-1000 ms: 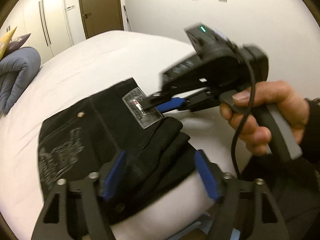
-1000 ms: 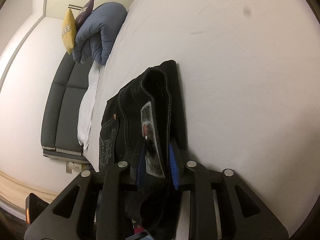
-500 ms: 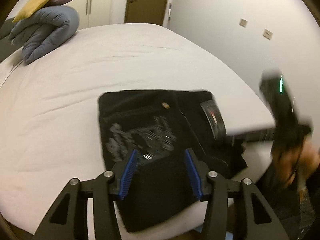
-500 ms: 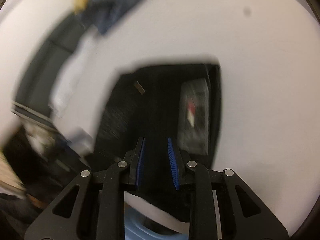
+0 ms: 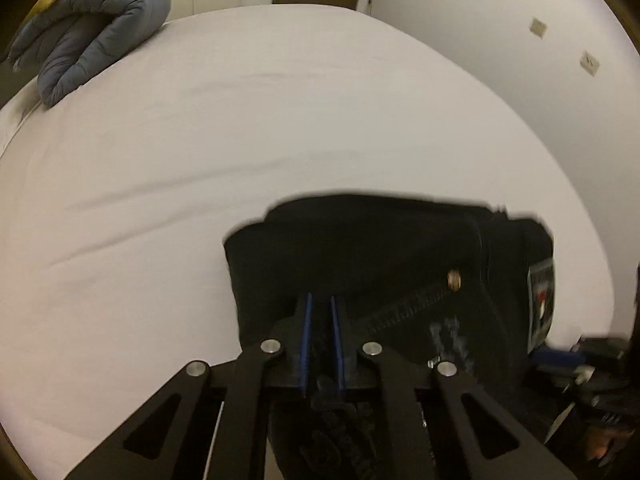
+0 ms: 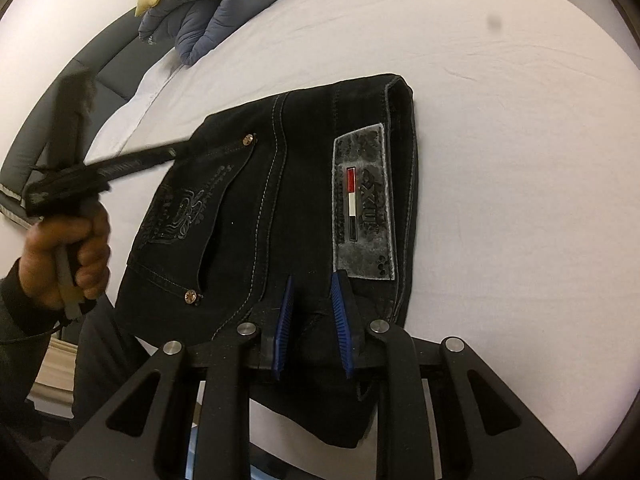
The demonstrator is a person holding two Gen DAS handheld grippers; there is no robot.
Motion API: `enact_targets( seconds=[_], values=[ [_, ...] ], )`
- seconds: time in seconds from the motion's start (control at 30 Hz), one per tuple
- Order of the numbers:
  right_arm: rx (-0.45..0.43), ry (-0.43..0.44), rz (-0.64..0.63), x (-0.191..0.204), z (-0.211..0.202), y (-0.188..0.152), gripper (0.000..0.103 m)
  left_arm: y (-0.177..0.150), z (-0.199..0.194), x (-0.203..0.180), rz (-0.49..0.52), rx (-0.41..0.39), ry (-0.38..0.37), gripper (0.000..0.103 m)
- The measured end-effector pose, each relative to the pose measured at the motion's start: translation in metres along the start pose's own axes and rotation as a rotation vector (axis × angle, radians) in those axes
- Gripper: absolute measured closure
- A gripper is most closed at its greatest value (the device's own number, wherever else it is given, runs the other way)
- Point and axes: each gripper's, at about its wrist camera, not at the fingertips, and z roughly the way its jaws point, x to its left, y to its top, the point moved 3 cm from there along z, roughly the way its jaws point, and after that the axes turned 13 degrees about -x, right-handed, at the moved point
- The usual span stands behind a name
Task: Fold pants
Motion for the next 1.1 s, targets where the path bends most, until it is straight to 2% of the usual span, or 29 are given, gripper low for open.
enact_targets(
  seconds=[0.1,0.13,0.3,0.4,0.5,0.6,0.73,0.83,0.9,1.0,1.03,1.1],
  values=[
    [-0.002,-0.025,-0.020,0.006,0.004,0.001,0.085,-0.023,-0.015,-0.022,0.074,-0.009,0.013,0.094],
    [-0.003,-0.029,-0.023,0.006,0.005,0.001,0.084,-0.032,-0.021,-0.028,0.087,-0.013,0.013,0.097],
    [-0.002,-0.033,-0.023,0.012,0.006,-0.001,0.084,-0.074,-0.055,-0.049,0.103,-0.050,0.023,0.098],
    [-0.011,-0.034,-0.025,0.011,0.007,-0.002,0.084,-0.095,-0.075,-0.063,0.147,-0.068,0.041,0.099],
    [-0.008,-0.034,-0.004,0.011,0.005,0.001,0.084,-0.108,-0.083,-0.067,0.149,-0.085,0.047,0.101],
    [-0.018,-0.034,0.032,0.014,-0.009,0.002,0.084,-0.112,-0.083,-0.064,0.116,-0.086,0.030,0.101],
    [-0.029,-0.056,-0.021,0.016,-0.016,-0.014,0.084,-0.116,-0.075,-0.063,0.109,-0.092,0.016,0.101],
    [-0.101,-0.011,-0.014,0.007,-0.017,-0.025,0.084,-0.112,-0.073,-0.056,0.068,-0.097,-0.016,0.102],
    [-0.181,0.039,-0.048,0.003,-0.019,-0.033,0.084,-0.106,-0.067,-0.046,0.043,-0.099,-0.040,0.102],
    [-0.227,0.034,-0.086,0.007,-0.027,-0.038,0.084,-0.103,-0.069,-0.036,0.003,-0.120,-0.072,0.102],
    [-0.227,0.025,-0.093,0.009,-0.029,-0.037,0.084,-0.102,-0.072,-0.034,-0.014,-0.119,-0.079,0.101],
    [-0.211,0.014,-0.055,0.010,-0.038,-0.032,0.084,-0.095,-0.087,-0.028,-0.050,-0.129,-0.097,0.088]
  ],
)
